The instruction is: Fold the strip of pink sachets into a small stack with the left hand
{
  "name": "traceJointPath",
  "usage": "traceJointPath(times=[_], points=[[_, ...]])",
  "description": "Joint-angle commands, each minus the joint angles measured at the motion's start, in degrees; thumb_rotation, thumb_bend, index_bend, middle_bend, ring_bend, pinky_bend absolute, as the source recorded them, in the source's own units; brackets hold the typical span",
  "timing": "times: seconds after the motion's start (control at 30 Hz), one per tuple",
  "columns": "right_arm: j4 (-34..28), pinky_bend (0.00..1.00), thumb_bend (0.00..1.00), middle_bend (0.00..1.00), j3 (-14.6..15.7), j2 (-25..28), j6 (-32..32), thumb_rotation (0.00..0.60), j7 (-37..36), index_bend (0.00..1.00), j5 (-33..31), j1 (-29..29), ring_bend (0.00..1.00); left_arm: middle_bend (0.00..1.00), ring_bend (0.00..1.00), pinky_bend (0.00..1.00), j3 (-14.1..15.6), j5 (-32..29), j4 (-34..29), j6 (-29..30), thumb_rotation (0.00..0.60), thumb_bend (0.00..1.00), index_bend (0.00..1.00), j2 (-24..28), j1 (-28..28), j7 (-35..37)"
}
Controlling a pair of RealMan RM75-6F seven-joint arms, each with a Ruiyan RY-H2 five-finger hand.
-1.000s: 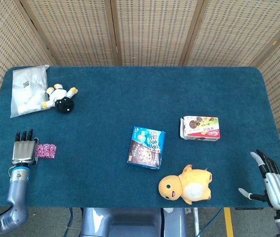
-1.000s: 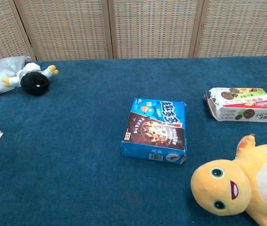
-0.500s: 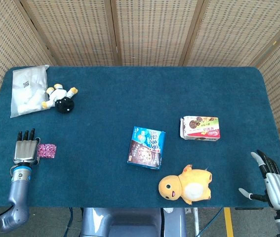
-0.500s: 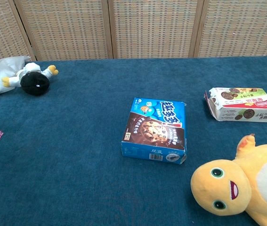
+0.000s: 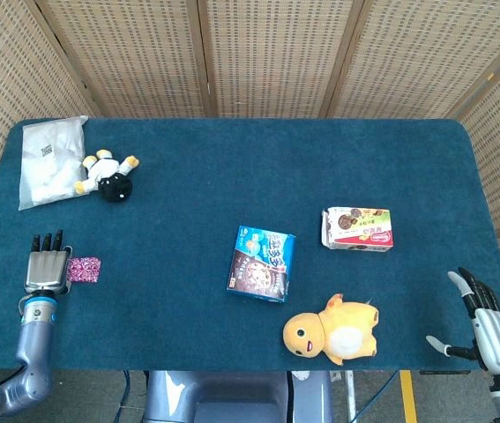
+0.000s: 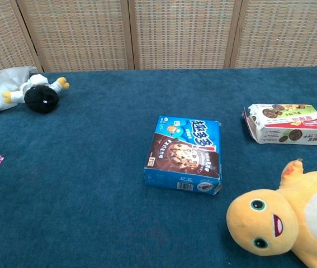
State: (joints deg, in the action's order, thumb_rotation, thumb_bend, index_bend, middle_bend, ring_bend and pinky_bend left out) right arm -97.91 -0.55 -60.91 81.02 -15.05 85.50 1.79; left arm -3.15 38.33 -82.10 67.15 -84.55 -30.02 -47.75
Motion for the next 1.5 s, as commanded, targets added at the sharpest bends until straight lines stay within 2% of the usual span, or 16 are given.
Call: traceJointPath(times=[0.03,0.47,0.67,0.8,0.97,1.07,1.3,1.5], points=[[0.04,0.0,0.1,0.0,0.02,-0.01,0.01,0.6,0.07,0.04,0.05,0.0,0.0,0.0,0.0,0.0,0.02,0.23,0.33,-0.02,0.6,0.29,0.3,-0.26,0.13,0.14],[0.13,0.0,0.11,0.0,0.02,-0.17,0.22,0.6,0.32,0.04,0.21,-0.05,0.0,0.0,0.0,0.0,-0.75,1.46,0.25,0.07,0.6,0.28,0.23,-0.1,0.86,2.27],[0.15,0.0,0.11,0.0,0.03,-0.07,0.11,0.6,0.14,0.04,0.13,-0.04,0.0,0.0,0.0,0.0,-2.75,3.76,-5.15,1.72,0.6,0.28,0.23,2.58,2.53,8.46],[0.11,0.0,0.1,0.0,0.08,-0.03,0.02,0.6,0.26,0.04,0.19,-0.01,0.0,0.0,0.0,0.0,-2.56,7.66,-10.18,3.98,0.6,0.28,0.22,5.22,4.32,12.28],[0.14,0.0,0.1,0.0,0.08,-0.05,0.26,0.6,0.55,0.04,0.28,-0.1,0.0,0.0,0.0,0.0,-0.11,18.24,-17.13,11.19,0.6,0.27,0.22,7.96,8.32,17.3],[0.19,0.0,0.11,0.0,0.09,-0.07,0.32,0.6,0.63,0.04,0.28,-0.14,0.0,0.0,0.0,0.0,1.04,21.72,-19.32,13.56,0.6,0.26,0.21,8.71,9.93,18.68],[0.26,0.0,0.11,0.0,0.12,-0.32,0.82,0.6,1.48,0.04,0.7,-0.24,0.0,0.0,0.0,0.0,5.25,30.41,-23.26,18.47,0.6,0.24,0.01,11.04,13.6,18.47],[0.11,0.0,0.1,0.0,0.01,-0.46,1.5,0.6,2.42,0.04,1.0,-0.39,0.0,0.0,0.0,0.0,7.75,36.67,-23.79,21.64,0.6,0.23,0.0,12.1,16.34,16.66]])
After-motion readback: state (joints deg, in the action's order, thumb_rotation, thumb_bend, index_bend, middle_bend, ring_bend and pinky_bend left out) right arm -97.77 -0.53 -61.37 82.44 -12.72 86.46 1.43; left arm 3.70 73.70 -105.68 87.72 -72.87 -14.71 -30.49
